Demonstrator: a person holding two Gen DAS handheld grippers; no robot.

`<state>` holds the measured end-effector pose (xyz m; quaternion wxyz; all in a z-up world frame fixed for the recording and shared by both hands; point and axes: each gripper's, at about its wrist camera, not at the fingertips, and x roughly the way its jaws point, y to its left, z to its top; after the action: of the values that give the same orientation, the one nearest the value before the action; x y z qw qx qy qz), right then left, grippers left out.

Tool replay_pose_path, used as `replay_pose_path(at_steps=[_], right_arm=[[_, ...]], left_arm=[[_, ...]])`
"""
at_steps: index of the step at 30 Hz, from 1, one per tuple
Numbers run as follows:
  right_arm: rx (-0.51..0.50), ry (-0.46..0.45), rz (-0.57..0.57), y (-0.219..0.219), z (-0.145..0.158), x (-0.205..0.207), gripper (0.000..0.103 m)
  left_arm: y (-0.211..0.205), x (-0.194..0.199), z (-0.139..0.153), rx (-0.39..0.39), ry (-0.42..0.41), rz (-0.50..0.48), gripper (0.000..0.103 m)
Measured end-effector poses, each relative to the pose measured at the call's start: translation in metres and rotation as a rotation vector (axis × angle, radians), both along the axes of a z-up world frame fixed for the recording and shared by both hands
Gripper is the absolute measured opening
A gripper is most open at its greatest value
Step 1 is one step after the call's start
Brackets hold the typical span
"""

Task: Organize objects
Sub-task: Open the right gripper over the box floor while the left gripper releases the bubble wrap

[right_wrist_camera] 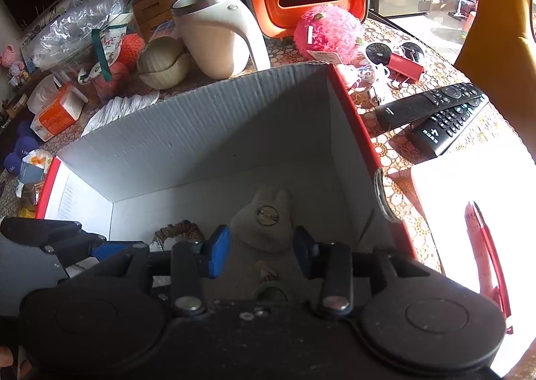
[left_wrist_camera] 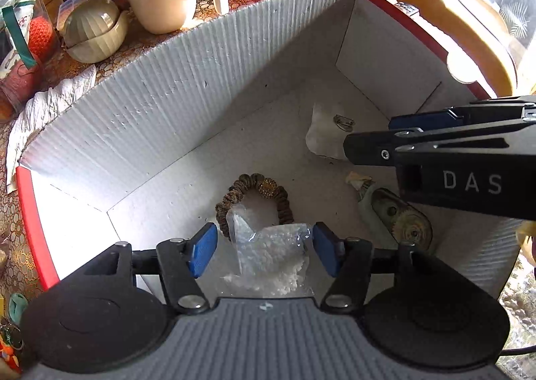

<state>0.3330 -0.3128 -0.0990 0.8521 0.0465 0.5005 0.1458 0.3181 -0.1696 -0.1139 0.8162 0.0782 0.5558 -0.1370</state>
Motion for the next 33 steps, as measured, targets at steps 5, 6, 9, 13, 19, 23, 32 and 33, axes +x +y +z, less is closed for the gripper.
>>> replay_pose_path(at_steps=[5,6,9,13,19,23,32,33], right_arm=[[-0.001,-0.030,0.008,0.002,0.012,-0.011,0.058],[-0.006,-0.038,0.012,0.003,0.015,-0.013,0.058],[-0.003,-0.051,0.019,0.004,0.024,-0.020,0.059],[-0.006,-0.075,0.030,0.007,0.037,-0.033,0.062],[-0.012,-0.107,0.050,0.012,0.056,-0.053,0.064],[-0.003,-0.135,0.061,0.014,0.070,-0.068,0.069],[0.036,-0.176,0.086,0.018,0.092,-0.103,0.077],[0.040,-0.181,0.086,0.019,0.093,-0.107,0.078]], left_arm=[[0.005,-0.011,0.016,-0.023,-0.040,0.002,0.067],[0.009,-0.012,0.019,-0.029,-0.049,0.001,0.067],[0.014,-0.020,0.029,-0.041,-0.073,0.001,0.067],[0.019,-0.027,0.043,-0.048,-0.106,0.005,0.067],[0.032,-0.051,0.065,-0.059,-0.151,0.017,0.067],[0.041,-0.065,0.079,-0.073,-0.181,0.027,0.067],[0.072,-0.103,0.108,-0.124,-0.236,0.057,0.077],[0.075,-0.107,0.110,-0.127,-0.241,0.063,0.081]])
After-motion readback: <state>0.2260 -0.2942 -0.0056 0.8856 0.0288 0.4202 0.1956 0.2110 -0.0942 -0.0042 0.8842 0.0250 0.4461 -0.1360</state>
